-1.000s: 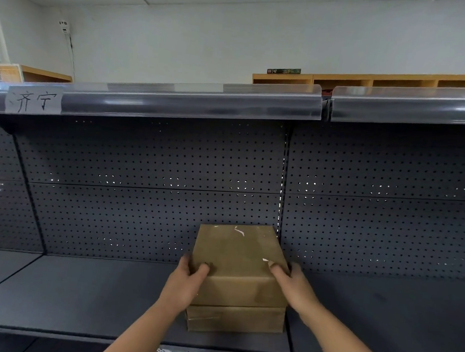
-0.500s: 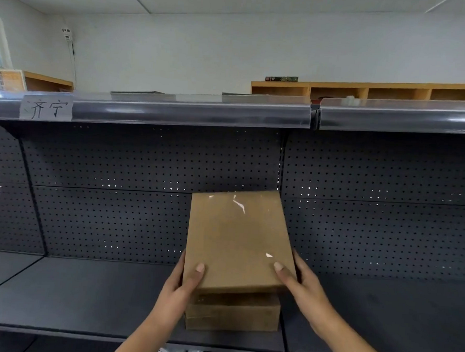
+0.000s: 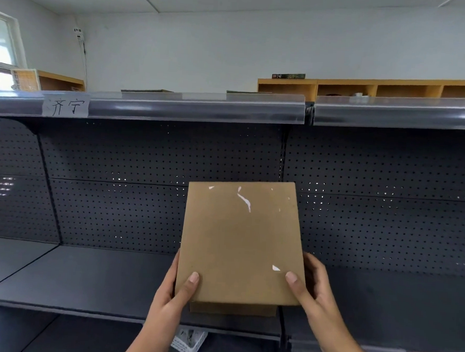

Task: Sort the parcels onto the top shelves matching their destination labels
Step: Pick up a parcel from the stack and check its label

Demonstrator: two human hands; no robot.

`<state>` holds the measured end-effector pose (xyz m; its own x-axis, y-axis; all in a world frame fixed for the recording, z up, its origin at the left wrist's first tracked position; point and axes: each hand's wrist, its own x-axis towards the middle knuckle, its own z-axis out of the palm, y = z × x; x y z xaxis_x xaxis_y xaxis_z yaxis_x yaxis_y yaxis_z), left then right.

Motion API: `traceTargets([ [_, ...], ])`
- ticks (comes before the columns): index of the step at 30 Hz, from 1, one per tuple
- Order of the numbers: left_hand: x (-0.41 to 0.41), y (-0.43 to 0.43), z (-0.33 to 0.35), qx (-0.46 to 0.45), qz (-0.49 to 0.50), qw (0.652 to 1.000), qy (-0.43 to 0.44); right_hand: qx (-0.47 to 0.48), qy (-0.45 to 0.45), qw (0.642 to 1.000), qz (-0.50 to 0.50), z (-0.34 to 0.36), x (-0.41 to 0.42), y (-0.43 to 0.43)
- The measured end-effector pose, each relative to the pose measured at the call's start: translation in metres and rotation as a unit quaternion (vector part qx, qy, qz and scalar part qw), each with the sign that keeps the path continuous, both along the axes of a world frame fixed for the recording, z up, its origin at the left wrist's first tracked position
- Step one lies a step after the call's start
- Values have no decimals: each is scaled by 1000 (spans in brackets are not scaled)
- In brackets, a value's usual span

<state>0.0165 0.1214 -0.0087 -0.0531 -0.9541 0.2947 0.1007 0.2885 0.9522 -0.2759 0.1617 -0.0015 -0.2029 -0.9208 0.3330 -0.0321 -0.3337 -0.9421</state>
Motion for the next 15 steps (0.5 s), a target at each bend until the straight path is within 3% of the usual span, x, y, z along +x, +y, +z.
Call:
traceTargets([
  [15, 19, 15, 27, -24, -24, 999, -37, -20, 8, 998, -58, 20, 28, 32],
])
